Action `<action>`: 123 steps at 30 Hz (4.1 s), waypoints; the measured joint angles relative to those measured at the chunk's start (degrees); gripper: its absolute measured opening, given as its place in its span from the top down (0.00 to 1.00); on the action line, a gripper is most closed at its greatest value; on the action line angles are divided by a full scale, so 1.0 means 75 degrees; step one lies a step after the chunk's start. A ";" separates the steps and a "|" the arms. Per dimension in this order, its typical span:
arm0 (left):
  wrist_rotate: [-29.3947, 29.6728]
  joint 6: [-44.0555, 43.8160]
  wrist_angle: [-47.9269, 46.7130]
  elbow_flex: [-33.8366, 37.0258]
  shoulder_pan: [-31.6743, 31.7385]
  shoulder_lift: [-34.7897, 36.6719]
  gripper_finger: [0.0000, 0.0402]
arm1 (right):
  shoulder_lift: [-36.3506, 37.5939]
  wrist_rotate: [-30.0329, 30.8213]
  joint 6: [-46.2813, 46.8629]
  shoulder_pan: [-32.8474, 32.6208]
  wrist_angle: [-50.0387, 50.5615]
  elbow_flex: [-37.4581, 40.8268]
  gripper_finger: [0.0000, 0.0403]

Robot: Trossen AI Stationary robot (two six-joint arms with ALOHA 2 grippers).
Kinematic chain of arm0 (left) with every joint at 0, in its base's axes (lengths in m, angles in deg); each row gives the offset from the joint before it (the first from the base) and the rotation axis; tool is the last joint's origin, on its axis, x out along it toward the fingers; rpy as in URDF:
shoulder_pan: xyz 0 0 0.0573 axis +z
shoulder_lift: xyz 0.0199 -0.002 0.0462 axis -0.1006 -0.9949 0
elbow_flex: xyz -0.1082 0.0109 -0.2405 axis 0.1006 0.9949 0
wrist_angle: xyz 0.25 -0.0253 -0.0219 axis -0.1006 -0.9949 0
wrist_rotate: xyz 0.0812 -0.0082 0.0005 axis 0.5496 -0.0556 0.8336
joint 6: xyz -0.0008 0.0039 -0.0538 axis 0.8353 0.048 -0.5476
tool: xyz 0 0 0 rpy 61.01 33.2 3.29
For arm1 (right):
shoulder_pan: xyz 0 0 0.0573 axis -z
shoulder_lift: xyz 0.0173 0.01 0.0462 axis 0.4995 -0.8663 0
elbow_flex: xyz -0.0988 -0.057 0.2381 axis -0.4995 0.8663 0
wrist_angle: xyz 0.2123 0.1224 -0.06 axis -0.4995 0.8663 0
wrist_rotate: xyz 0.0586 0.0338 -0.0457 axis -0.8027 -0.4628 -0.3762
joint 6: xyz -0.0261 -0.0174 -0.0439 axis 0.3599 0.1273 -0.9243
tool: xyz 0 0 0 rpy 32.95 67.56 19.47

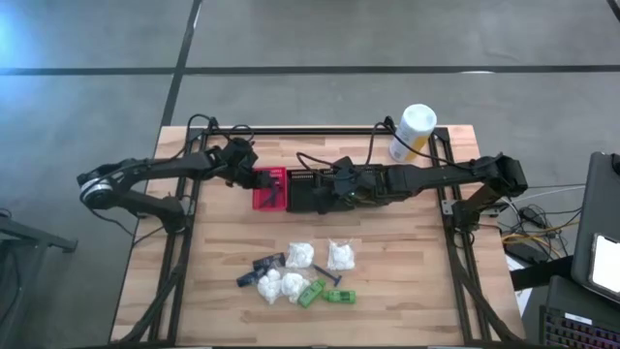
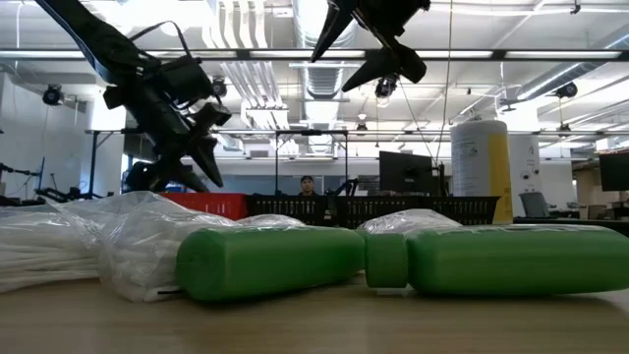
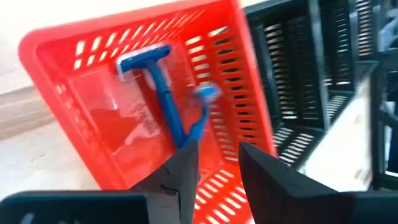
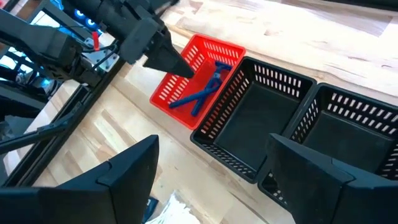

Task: Pick & Place Travel size toiletries
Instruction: Put the shampoo into the right black bin

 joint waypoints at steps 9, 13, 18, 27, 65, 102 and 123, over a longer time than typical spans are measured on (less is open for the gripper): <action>-0.0017 0.0772 0.0065 0.0000 -0.0029 0.1600 0.70 | -0.0209 -0.0755 -0.0253 0.0029 0.0961 0.0015 0.33; -0.0016 0.1009 0.0055 0.0000 -0.0029 0.2345 0.70 | -0.0554 -0.1289 -0.0378 -0.0187 0.1169 0.0015 0.35; -0.0015 0.1085 -0.0035 0.0000 -0.0035 0.3100 0.70 | -0.0790 -0.1455 -0.0343 -0.0516 0.1166 0.0017 0.38; -0.0015 0.1349 -0.0596 0.0067 -0.0041 0.3883 0.70 | -0.0828 -0.1813 -0.0095 -0.1301 0.1160 0.0017 0.42; -0.0621 0.1120 -0.0667 0.1363 -0.0256 0.4918 0.70 | -0.3913 -0.1736 0.0554 -0.2944 0.2869 -0.2126 0.53; -0.0542 0.1130 -0.0684 0.1373 -0.0256 0.4892 0.70 | -0.3949 -0.1578 -0.1981 -0.3008 0.2583 -0.1851 0.35; -0.0537 0.0421 -0.0687 0.1373 -0.0256 0.4880 0.70 | -0.3949 -0.0970 -0.1269 -0.3593 0.3509 -0.1845 0.44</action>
